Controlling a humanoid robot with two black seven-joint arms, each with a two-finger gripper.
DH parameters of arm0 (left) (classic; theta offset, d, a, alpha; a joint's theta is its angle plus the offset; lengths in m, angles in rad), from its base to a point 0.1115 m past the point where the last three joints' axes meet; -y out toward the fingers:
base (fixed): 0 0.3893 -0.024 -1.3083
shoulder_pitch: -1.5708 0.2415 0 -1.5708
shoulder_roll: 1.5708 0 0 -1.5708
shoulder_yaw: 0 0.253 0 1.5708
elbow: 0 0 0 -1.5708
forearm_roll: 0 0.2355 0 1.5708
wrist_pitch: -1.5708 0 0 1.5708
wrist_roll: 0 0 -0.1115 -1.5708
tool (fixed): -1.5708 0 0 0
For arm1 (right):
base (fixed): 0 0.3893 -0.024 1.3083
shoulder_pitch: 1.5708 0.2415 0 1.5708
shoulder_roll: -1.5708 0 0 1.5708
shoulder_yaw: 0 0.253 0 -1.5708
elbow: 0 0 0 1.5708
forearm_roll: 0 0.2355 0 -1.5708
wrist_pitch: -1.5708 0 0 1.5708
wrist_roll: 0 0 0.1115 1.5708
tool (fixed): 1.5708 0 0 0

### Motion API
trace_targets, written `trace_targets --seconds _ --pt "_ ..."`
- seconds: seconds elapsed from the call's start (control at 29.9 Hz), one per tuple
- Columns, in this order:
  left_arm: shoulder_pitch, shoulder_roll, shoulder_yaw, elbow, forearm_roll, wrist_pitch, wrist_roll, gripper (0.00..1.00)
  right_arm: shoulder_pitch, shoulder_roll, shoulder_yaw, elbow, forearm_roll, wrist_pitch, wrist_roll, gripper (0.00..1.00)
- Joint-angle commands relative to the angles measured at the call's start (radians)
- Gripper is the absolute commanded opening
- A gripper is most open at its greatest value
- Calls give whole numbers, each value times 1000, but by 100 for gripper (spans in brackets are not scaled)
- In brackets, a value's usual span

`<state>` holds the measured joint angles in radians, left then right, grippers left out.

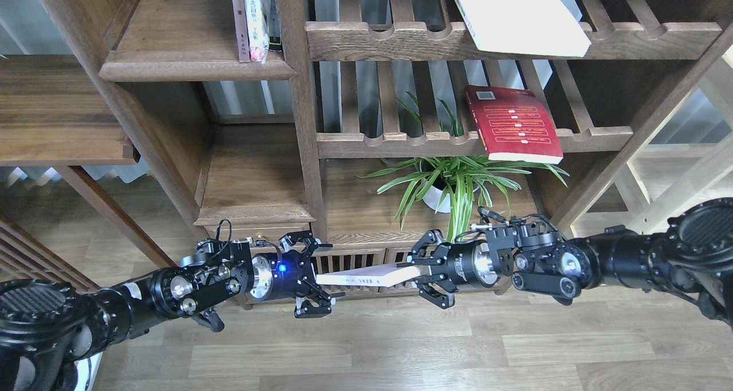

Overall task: Organize books on shelf
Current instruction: 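Grasp the white book's edges with both grippers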

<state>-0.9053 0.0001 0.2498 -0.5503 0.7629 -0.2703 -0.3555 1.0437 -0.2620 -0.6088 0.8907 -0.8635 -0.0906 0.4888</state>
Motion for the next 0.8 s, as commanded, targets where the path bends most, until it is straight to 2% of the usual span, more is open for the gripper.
trace_targets --seconds 0.0,0.23,0.4,0.5,0.64,0.67,0.7,0.74,0.77 --pt "2 0 2 -5 1 0 -2 100 10 9 0 4 1 0 0 5" --pt "3 0 3 -7 7 10 -16 99 38 26 0 27 11 -1 0 5" --pt "3 0 8 -7 9 45 -20 97 68 35 0 42 37 -1 0 5" --pt "3 0 19 -7 30 51 -20 91 75 43 0 42 38 -1 0 5" --pt "5 0 34 -6 46 48 -3 57 76 49 -2 42 44 -1 0 5" --pt "3 0 37 -7 46 45 1 42 76 49 0 42 44 -1 0 5" --pt "3 0 40 -7 46 37 19 24 76 49 -2 42 44 -1 0 5" --pt "5 0 45 -5 44 31 47 11 78 49 -2 42 44 -1 0 5" --pt "5 0 48 -5 30 14 103 2 78 49 -2 42 44 -1 0 5"
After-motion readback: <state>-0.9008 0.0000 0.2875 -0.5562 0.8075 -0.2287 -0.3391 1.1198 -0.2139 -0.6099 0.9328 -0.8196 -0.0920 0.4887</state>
